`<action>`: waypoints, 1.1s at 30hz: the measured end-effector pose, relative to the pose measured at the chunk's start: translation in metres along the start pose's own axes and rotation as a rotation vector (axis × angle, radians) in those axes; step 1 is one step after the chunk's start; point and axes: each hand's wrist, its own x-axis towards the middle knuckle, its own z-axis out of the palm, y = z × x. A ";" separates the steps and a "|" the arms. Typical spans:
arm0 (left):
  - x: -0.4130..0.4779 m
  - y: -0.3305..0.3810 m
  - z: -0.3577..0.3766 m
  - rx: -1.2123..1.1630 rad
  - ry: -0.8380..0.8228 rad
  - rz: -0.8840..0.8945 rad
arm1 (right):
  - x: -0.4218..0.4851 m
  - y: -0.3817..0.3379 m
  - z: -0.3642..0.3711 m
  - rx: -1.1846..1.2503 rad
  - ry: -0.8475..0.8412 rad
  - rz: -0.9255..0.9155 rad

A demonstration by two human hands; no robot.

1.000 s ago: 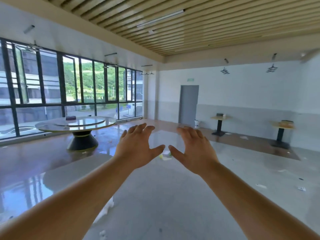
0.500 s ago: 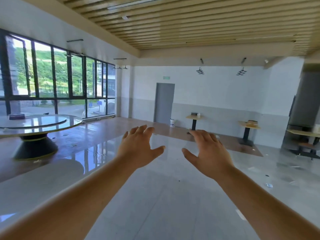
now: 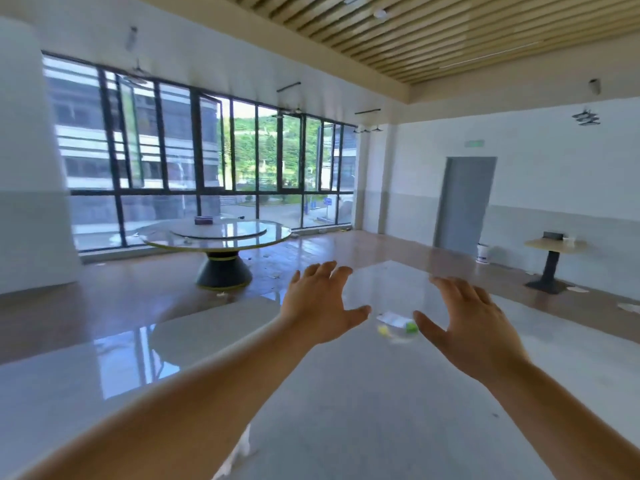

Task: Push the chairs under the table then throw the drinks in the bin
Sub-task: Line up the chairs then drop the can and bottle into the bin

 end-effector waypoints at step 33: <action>-0.074 -0.551 -0.075 0.526 0.148 -1.025 | 0.303 -0.612 0.332 0.552 -0.196 -1.186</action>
